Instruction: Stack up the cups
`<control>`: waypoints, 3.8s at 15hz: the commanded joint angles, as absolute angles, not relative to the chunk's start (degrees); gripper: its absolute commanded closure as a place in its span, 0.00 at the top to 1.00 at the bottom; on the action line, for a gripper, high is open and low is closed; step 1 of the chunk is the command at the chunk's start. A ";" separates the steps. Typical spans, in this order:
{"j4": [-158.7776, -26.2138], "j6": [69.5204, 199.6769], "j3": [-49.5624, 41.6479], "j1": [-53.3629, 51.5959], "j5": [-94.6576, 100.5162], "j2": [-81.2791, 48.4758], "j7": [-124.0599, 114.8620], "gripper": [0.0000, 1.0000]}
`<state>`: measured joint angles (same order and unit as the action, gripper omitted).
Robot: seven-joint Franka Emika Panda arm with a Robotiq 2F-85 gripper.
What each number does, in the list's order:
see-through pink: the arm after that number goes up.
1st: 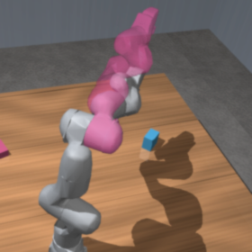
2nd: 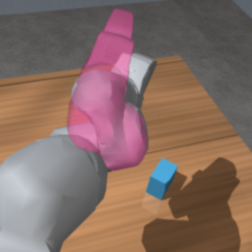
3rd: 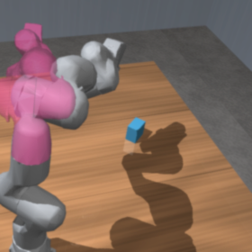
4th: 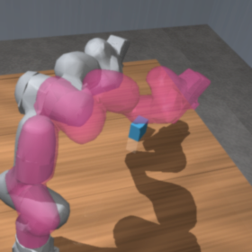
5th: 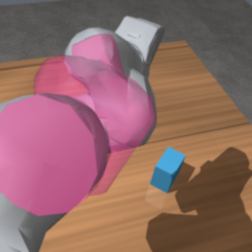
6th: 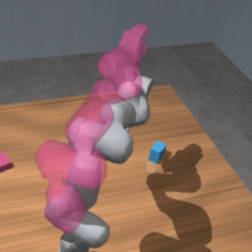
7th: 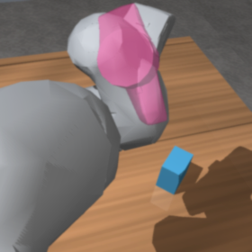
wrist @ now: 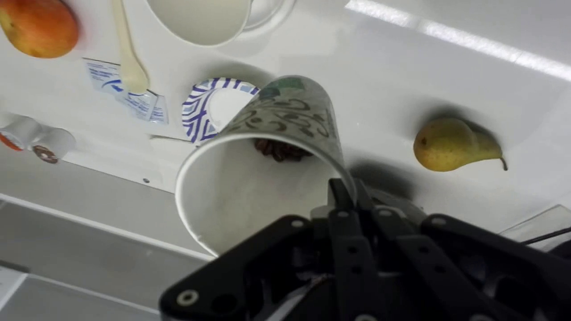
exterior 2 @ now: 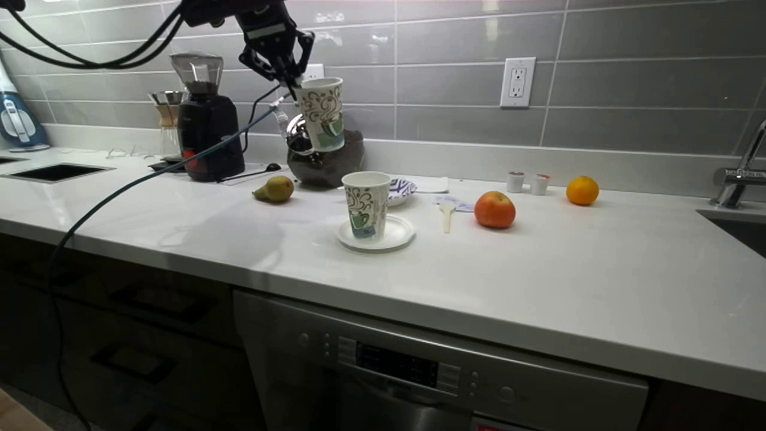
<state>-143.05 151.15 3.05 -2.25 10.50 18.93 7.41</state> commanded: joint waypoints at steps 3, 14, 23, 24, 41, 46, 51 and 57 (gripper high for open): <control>-142.70 143.35 3.53 2.97 14.77 25.02 1.61 0.01; -142.43 138.21 -2.52 4.12 11.52 23.02 4.50 0.01; -143.08 144.04 -4.68 2.22 7.63 19.01 8.29 0.01; -143.08 144.34 -4.72 2.05 7.18 18.57 8.73 0.01; -142.72 147.04 -3.90 2.30 7.86 14.66 10.63 0.29; -142.99 146.57 -3.39 1.94 8.22 15.52 10.86 0.62; -143.87 142.36 -0.46 1.23 9.41 19.56 8.61 0.97; -141.24 129.61 4.61 2.62 10.15 25.77 -7.40 1.00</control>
